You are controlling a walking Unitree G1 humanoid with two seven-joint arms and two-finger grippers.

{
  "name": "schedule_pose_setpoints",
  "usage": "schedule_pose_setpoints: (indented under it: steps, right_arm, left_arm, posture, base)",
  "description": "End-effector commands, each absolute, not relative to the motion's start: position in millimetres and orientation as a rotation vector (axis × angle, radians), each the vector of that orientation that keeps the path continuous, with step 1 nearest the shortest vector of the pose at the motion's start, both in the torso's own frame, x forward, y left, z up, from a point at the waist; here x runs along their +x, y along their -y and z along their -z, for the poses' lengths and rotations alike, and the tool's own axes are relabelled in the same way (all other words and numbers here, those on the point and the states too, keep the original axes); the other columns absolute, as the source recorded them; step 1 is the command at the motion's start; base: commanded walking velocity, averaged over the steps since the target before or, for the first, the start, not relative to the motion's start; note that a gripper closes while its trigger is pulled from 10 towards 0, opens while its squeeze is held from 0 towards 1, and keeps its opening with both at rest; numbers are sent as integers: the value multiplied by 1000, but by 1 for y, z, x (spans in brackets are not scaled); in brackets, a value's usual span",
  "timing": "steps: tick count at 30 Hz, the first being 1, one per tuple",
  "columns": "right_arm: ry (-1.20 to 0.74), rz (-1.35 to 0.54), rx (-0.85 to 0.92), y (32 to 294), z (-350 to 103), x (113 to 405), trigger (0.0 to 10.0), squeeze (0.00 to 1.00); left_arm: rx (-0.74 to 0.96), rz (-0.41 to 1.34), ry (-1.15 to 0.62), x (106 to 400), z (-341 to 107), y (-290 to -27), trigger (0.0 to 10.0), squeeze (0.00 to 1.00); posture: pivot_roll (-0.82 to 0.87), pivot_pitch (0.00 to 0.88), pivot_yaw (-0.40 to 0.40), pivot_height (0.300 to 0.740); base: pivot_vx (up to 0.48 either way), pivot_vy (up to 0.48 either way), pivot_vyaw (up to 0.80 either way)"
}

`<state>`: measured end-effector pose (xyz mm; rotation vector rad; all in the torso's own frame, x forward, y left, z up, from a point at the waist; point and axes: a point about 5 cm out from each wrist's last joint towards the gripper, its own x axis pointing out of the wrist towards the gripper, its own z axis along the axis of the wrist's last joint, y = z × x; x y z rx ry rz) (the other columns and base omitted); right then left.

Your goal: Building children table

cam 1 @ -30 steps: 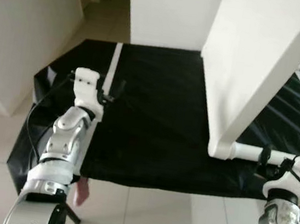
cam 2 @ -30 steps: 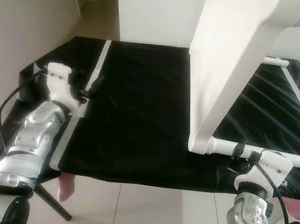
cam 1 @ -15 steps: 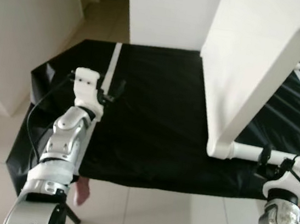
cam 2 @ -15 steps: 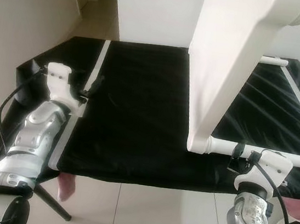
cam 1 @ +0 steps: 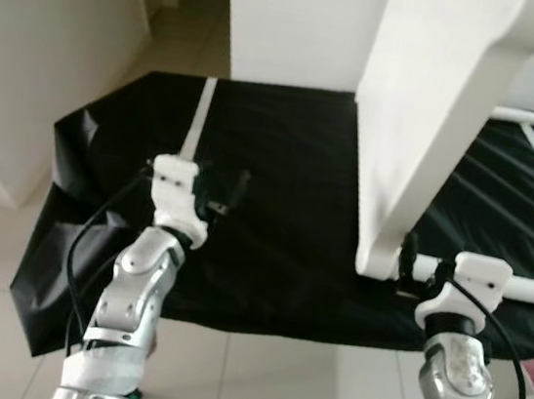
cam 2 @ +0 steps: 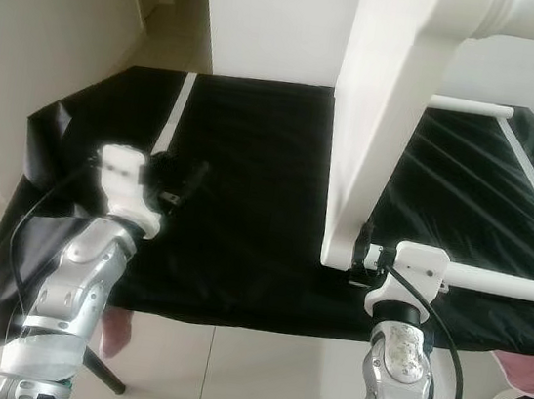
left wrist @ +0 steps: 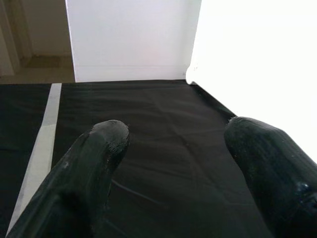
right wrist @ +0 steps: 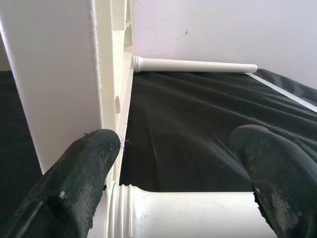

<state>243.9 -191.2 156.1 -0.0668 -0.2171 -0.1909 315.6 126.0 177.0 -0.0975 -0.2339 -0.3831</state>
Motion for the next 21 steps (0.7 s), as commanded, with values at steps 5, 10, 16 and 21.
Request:
schedule_pose_setpoints:
  steps: [5,10,16,21]
  right_arm:
    - [198,202,-67,189,-151,237,10000,0]
    - [182,236,-69,192,-146,232,10000,0]
    - [152,254,-50,194,-136,226,10000,0]
    - [152,254,-50,194,-136,226,10000,0]
  left_arm:
    - [-72,323,204,310,-175,-128,10000,0]
    - [-58,330,190,305,-174,-128,10000,0]
    - [-22,412,195,298,-171,-122,10000,0]
    - [-22,412,195,298,-171,-122,10000,0]
  posture:
    - [6,0,0,740]
    - [2,0,0,740]
    - [3,0,1,740]
    - [3,0,1,740]
  base:
    - [0,0,0]
    - [0,0,0]
    - [0,0,0]
    - [0,0,0]
